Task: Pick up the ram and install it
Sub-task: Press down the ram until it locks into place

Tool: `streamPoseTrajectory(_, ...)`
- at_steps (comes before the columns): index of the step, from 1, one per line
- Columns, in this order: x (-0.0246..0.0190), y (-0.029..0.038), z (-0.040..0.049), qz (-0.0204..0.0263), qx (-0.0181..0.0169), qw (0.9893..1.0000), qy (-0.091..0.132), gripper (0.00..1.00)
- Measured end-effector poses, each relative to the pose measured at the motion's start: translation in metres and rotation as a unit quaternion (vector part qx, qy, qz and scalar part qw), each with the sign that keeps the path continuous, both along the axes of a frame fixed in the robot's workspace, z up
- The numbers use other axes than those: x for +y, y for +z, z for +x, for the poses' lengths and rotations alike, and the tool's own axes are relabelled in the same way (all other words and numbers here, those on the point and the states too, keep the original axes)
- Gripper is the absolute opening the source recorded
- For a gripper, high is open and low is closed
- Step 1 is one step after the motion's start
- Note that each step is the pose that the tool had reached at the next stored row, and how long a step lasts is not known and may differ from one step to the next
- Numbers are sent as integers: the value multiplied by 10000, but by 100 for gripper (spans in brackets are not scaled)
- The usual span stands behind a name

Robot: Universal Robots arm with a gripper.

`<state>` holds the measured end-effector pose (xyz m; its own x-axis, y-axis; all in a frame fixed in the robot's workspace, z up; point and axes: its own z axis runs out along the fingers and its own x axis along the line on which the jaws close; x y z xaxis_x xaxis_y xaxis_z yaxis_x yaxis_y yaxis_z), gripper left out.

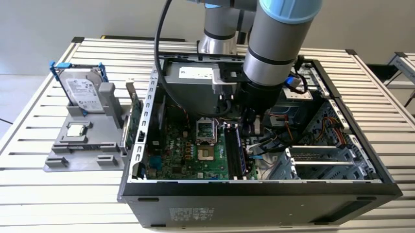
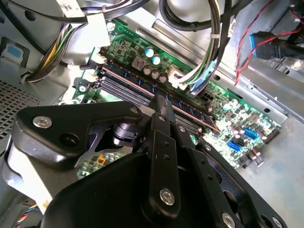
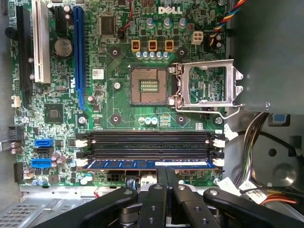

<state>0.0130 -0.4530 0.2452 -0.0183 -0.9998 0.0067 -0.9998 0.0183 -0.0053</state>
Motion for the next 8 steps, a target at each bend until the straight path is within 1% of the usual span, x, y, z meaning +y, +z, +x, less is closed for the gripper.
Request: streamPoseTrajectory(8,1,-69,2,3,0,10000,33,0)
